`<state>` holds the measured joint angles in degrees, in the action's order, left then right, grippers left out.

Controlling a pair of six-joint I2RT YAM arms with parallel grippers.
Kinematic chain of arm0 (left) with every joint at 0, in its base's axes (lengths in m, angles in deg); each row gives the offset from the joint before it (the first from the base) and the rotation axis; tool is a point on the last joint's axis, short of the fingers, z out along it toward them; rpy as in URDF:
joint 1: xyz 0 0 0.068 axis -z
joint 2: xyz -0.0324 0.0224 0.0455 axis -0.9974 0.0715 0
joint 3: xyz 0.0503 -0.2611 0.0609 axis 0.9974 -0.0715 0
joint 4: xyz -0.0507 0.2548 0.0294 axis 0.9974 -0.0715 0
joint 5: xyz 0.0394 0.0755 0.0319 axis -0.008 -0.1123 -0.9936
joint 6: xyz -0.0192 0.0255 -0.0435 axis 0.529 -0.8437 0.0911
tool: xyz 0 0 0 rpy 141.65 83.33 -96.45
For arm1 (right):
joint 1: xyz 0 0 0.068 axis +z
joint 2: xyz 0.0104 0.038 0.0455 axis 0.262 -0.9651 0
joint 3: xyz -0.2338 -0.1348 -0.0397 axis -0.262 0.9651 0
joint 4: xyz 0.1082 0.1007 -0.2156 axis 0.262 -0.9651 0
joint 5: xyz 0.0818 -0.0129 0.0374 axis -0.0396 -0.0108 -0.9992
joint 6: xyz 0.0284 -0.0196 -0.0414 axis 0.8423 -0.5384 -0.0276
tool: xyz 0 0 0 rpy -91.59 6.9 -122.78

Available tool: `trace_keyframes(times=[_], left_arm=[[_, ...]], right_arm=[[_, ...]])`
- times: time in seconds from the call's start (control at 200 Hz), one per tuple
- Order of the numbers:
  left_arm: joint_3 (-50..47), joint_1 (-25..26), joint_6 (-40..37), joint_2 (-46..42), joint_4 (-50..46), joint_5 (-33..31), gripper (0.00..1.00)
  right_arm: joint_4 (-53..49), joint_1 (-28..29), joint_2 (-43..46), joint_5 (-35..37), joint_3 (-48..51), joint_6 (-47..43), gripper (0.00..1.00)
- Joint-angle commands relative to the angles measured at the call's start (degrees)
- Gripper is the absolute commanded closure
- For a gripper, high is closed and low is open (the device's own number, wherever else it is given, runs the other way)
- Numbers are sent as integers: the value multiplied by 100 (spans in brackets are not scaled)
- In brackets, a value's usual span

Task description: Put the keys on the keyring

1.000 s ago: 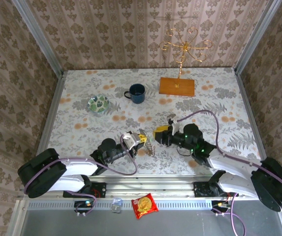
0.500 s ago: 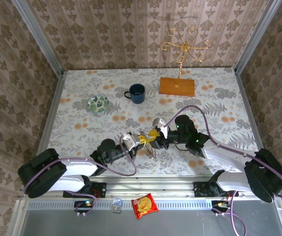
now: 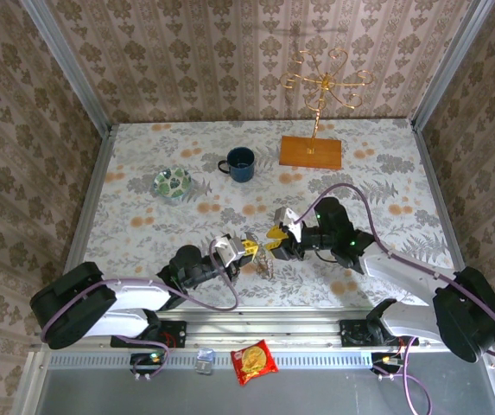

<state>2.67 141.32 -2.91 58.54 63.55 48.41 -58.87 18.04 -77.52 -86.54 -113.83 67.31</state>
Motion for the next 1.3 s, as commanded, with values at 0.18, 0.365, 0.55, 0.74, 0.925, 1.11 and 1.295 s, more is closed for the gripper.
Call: trace_keyframes(times=[0.18,0.365,0.55,0.74,0.925,1.11,1.295], left_arm=[[-27,-45,8,-121,363,140,100],[-7,-49,13,-103,380,160,100],[-16,-53,22,-104,384,165,100],[8,-60,19,-80,434,207,100],[23,-59,-1,-43,469,193,100],[30,-59,-10,-25,485,163,100],[42,-62,-53,6,487,131,100]], right_arm=[[-202,-23,-292,-392,-210,-147,70],[-148,-19,-378,-441,-266,-126,80],[-150,-19,-373,-438,-262,-121,89],[-270,-23,-518,-494,-337,-184,100],[-386,34,-737,-711,-511,-218,100],[-570,70,-787,-841,-608,-327,100],[-741,162,-817,-800,-647,-573,100]])
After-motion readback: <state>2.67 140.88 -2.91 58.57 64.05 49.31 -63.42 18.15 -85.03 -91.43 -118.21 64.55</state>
